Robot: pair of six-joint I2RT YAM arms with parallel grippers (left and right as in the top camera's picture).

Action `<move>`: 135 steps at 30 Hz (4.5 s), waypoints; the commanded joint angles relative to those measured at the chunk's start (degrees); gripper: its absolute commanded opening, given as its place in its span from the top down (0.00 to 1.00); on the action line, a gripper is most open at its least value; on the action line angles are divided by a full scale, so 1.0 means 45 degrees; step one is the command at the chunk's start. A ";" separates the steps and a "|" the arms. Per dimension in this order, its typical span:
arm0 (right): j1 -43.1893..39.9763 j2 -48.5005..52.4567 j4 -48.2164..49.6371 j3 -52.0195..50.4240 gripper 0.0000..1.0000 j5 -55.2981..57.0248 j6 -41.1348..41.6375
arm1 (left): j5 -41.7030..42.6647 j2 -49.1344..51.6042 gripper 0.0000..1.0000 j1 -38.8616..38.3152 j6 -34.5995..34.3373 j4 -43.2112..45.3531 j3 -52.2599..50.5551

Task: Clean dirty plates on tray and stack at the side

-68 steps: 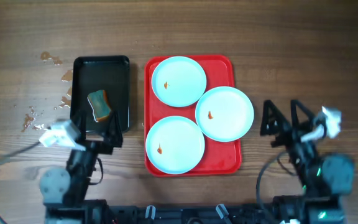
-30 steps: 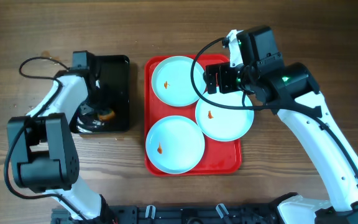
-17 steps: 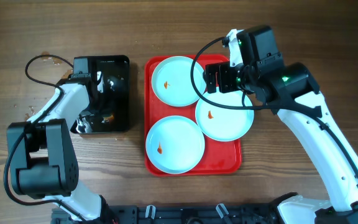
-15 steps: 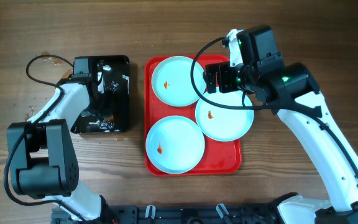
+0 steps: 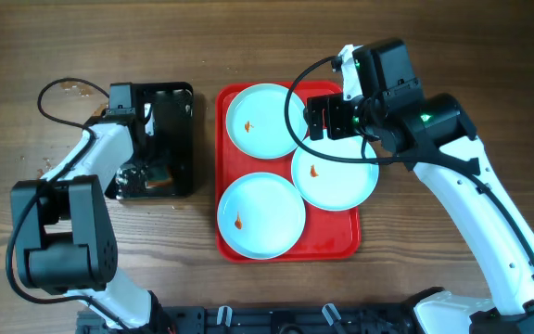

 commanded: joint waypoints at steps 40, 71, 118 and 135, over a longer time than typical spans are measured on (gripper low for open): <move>0.0005 0.0160 -0.0039 0.0199 0.01 0.0175 0.0063 | 0.0282 0.0010 0.64 0.0019 0.0238 0.1962 -0.0889; 0.0005 0.1370 0.1880 0.0199 0.04 -0.0500 -0.1972 | 0.0039 -0.1962 0.96 0.0019 -0.1049 -0.1224 0.0437; -0.0714 0.8738 0.5294 0.0194 0.90 -0.0403 -0.1209 | -0.0296 0.3988 0.96 -0.4813 -0.2948 0.2846 0.2841; -0.0714 0.8738 0.4648 0.0194 0.93 -0.0403 -0.1195 | -0.1409 0.3779 0.96 -0.4634 -0.4362 -0.3041 0.7684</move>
